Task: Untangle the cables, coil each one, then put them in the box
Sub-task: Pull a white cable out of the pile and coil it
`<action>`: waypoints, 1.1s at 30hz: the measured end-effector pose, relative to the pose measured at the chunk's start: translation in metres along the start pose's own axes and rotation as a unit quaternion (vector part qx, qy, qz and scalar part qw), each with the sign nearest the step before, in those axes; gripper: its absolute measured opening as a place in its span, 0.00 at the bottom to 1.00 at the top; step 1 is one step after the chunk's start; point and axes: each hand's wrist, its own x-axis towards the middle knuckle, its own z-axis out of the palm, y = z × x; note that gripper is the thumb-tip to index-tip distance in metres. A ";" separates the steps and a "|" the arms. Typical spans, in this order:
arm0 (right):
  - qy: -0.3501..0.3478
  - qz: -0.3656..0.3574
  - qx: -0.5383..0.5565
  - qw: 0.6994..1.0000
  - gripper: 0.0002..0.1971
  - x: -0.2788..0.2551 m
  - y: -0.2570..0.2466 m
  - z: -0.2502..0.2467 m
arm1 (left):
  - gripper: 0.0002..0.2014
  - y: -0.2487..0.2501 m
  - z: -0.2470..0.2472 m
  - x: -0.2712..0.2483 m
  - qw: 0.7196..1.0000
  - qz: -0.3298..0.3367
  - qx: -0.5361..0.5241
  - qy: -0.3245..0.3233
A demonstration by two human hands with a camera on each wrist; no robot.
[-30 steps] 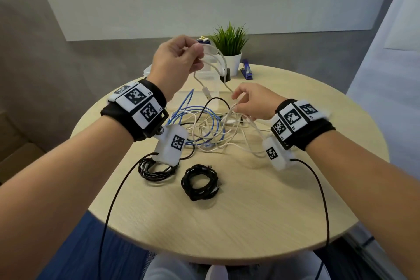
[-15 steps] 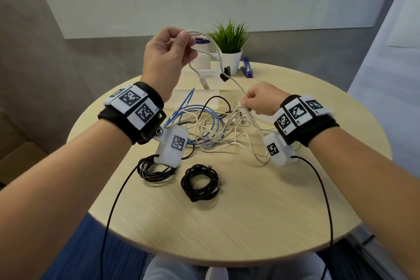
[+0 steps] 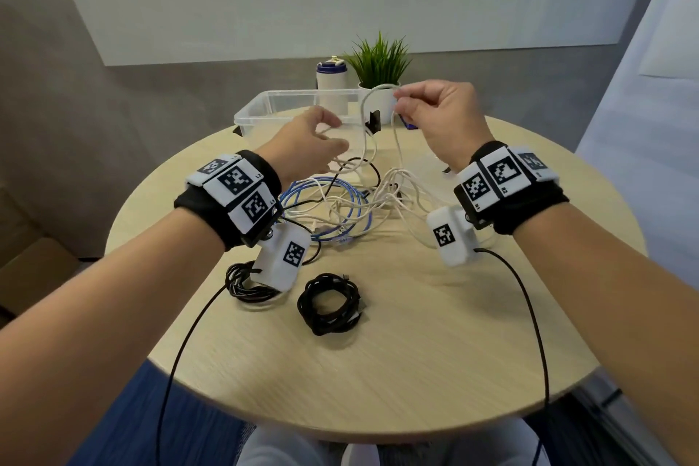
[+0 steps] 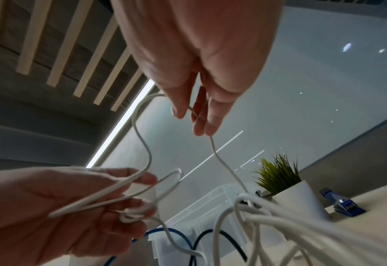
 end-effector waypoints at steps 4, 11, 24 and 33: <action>-0.056 -0.020 -0.052 0.997 0.08 -0.005 -0.008 0.005 | 0.19 0.011 0.001 -0.005 0.992 0.099 0.075 0.012; -0.075 -0.033 -0.152 0.985 0.09 -0.006 -0.004 0.004 | 0.08 0.024 0.001 -0.012 0.986 0.167 0.020 0.000; -0.166 0.059 -0.245 0.953 0.06 -0.007 0.013 0.001 | 0.09 0.030 -0.007 -0.011 0.968 0.164 -0.189 0.000; -0.212 0.134 -0.317 0.915 0.07 -0.011 0.025 -0.007 | 0.11 0.033 -0.022 0.002 0.923 0.190 -0.316 0.111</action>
